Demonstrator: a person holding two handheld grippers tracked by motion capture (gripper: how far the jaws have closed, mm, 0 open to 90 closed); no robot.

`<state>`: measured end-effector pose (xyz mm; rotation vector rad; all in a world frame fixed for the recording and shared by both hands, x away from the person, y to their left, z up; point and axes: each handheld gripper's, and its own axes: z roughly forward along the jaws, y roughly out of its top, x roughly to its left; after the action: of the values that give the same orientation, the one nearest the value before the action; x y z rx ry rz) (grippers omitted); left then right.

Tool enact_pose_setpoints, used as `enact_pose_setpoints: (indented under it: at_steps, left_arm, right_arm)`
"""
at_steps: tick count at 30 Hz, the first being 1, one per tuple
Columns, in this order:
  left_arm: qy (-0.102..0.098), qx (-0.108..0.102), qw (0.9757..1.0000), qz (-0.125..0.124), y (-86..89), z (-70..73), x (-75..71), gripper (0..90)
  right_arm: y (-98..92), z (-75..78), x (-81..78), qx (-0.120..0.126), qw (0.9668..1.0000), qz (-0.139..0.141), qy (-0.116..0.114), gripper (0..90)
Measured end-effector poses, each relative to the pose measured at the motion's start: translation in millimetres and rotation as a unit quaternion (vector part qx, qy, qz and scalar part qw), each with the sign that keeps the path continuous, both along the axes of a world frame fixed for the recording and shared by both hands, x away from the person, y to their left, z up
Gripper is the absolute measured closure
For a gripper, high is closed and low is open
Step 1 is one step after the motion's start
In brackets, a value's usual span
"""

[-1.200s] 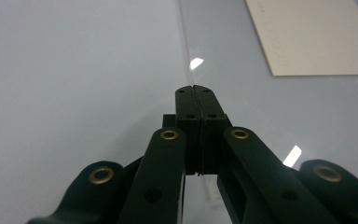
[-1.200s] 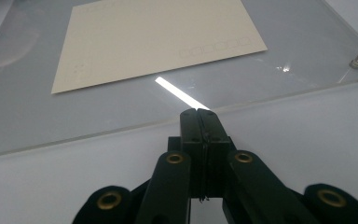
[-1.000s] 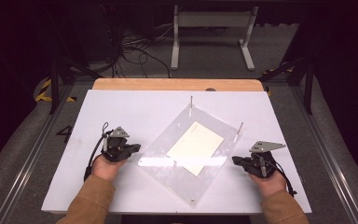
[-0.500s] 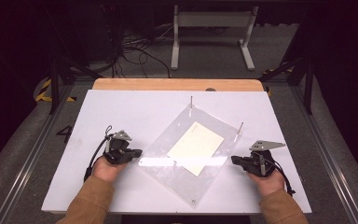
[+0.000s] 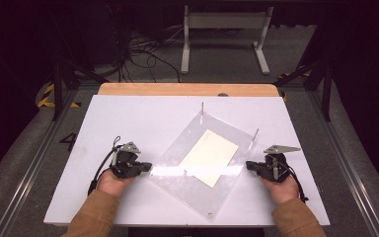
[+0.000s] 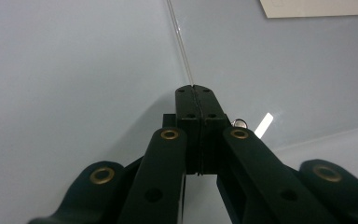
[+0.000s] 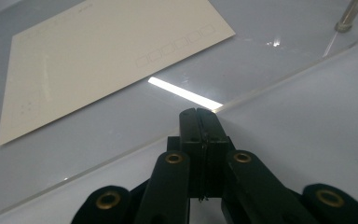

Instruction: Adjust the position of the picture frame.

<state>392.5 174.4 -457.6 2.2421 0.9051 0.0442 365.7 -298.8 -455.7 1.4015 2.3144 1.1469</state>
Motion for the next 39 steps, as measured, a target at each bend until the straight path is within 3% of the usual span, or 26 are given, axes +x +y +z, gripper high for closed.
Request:
enact_pose_setpoints:
  at_steps: [1, 4, 10, 14, 22, 25, 28, 32, 39]
  left_arm:
    - [-0.003, 0.002, 1.0000, -0.002, 0.4, 0.0, 0.5, 89.7]
    - [-0.003, 0.002, 1.0000, -0.001, 0.4, 0.1, 0.0, 89.7]
    - [0.000, 0.005, 1.0000, 0.004, -0.3, 0.9, -2.6, 89.7]
    - [0.004, 0.007, 1.0000, 0.002, 1.3, 1.4, -8.0, 89.7]
    - [0.015, 0.004, 0.9998, -0.009, 5.8, 1.3, -25.4, 89.8]
    - [0.014, 0.007, 0.9997, -0.017, 7.4, 1.6, -32.4, 89.8]
    - [0.018, 0.000, 0.9996, -0.024, 9.2, 0.4, -41.1, 89.8]
    - [0.020, -0.001, 0.9992, -0.036, 6.7, 0.4, -47.7, 89.8]
    - [0.024, -0.005, 0.9970, -0.073, -4.1, -0.2, -56.6, 89.8]
  right_arm:
    - [1.1, -1.3, 1.8, 0.009, 1.0000, -0.002, 0.002, 89.7]
    - [4.0, -0.2, 5.1, 0.002, 1.0000, -0.006, 0.004, 89.7]
    - [3.5, -1.3, 12.4, 0.016, 0.9997, -0.013, 0.010, 89.8]
    - [9.4, -1.5, 23.7, 0.007, 0.9999, -0.014, -0.001, 89.8]
    - [24.4, 2.5, 47.0, -0.018, 0.9998, -0.006, 0.000, 89.8]
    - [28.7, 2.0, 53.9, -0.025, 0.9996, -0.001, -0.010, 89.8]
    - [28.5, -0.3, 59.0, -0.015, 0.9997, 0.005, -0.017, 89.8]
    - [30.9, 1.1, 62.9, -0.026, 0.9995, 0.007, -0.020, 89.7]
    - [28.6, 1.4, 70.0, -0.030, 0.9993, 0.005, -0.023, 89.7]
